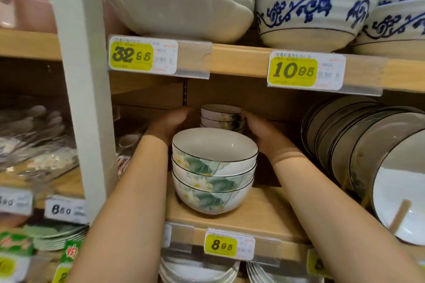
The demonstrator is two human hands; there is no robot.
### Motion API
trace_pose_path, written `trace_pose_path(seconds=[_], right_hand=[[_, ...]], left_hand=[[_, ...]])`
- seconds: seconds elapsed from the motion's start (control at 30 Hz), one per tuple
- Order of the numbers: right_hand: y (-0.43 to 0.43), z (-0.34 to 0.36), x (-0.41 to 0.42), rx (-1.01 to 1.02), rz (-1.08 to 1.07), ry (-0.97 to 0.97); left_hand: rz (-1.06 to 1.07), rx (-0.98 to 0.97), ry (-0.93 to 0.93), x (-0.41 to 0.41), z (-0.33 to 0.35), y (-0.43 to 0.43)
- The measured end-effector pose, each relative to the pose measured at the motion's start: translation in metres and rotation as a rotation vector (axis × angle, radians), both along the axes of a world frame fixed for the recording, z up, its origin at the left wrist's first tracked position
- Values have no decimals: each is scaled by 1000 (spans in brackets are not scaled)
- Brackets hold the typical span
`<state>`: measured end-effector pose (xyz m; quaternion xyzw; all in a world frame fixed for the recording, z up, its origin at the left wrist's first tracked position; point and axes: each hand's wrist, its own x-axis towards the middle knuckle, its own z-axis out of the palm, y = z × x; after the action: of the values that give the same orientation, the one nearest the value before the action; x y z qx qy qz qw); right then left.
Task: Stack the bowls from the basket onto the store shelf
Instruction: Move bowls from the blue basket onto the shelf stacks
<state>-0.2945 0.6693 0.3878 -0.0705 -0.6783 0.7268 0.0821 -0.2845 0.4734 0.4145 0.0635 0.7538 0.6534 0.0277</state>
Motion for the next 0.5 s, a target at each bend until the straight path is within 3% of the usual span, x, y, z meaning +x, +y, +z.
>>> trace_pose_path(seconds=[0.2, 0.5], right_hand=[[-16, 3, 79, 58, -83, 20], [-49, -56, 170, -53, 53, 126]], left_hand=[[217, 93, -44, 54, -26, -25], [76, 350, 137, 131, -84, -5]])
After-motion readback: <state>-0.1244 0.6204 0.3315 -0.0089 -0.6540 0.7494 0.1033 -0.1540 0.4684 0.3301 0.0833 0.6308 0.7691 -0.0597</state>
